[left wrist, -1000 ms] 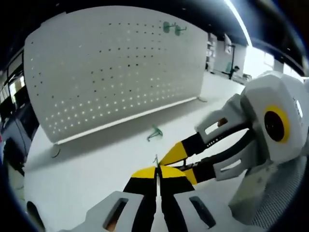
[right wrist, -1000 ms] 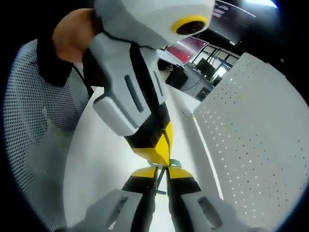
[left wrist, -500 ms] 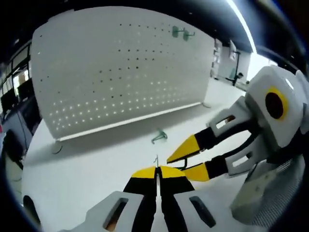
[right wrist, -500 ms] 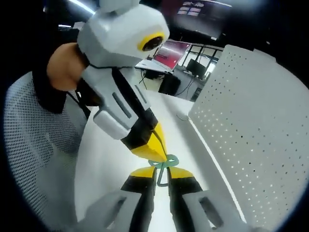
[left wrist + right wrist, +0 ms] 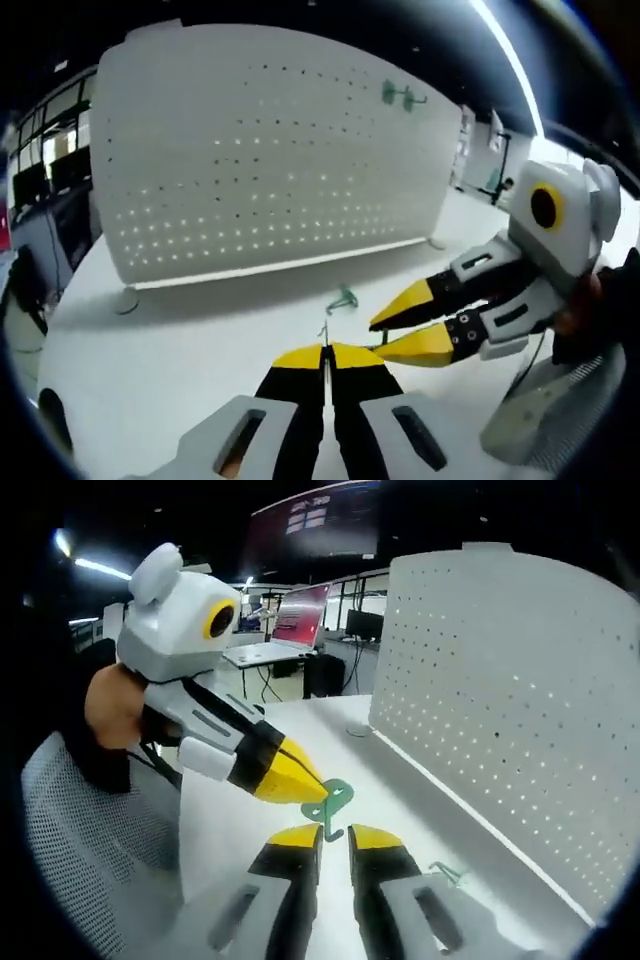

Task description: Insert the hook assembly into the mounting plate slot until the hook locks in place.

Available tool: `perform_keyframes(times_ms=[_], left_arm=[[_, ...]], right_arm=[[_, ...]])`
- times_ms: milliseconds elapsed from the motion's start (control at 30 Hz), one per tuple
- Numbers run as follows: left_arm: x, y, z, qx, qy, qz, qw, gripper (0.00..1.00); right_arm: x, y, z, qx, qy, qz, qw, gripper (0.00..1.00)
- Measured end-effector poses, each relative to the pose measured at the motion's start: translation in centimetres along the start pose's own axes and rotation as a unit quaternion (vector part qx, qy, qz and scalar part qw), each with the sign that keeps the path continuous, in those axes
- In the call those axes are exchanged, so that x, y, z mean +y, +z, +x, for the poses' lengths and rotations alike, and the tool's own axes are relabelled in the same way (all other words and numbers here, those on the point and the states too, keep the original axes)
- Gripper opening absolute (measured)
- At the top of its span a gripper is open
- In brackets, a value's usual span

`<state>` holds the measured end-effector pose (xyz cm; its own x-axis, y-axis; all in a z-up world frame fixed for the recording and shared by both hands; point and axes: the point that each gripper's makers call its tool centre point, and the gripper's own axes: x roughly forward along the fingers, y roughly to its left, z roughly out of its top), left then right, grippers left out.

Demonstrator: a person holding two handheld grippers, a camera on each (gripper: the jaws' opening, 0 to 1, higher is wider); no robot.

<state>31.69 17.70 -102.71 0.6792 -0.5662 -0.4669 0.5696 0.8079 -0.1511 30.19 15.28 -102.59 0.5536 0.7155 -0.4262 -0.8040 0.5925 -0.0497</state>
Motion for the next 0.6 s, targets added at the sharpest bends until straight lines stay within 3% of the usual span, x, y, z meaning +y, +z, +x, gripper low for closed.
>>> perform_keyframes(times_ms=[333, 600], left_arm=[[-0.6, 1.1, -0.2, -0.033, -0.016, -0.019, 0.9991, 0.01], [-1.2, 1.9, -0.3, -0.056, -0.031, -0.028, 0.9976, 0.01]], right_arm=[[-0.4, 0.8, -0.3, -0.032, 0.006, 0.057, 0.9978, 0.06], [-0.6, 1.4, -0.3, -0.061, 0.011, 0.112, 0.9917, 0.04]])
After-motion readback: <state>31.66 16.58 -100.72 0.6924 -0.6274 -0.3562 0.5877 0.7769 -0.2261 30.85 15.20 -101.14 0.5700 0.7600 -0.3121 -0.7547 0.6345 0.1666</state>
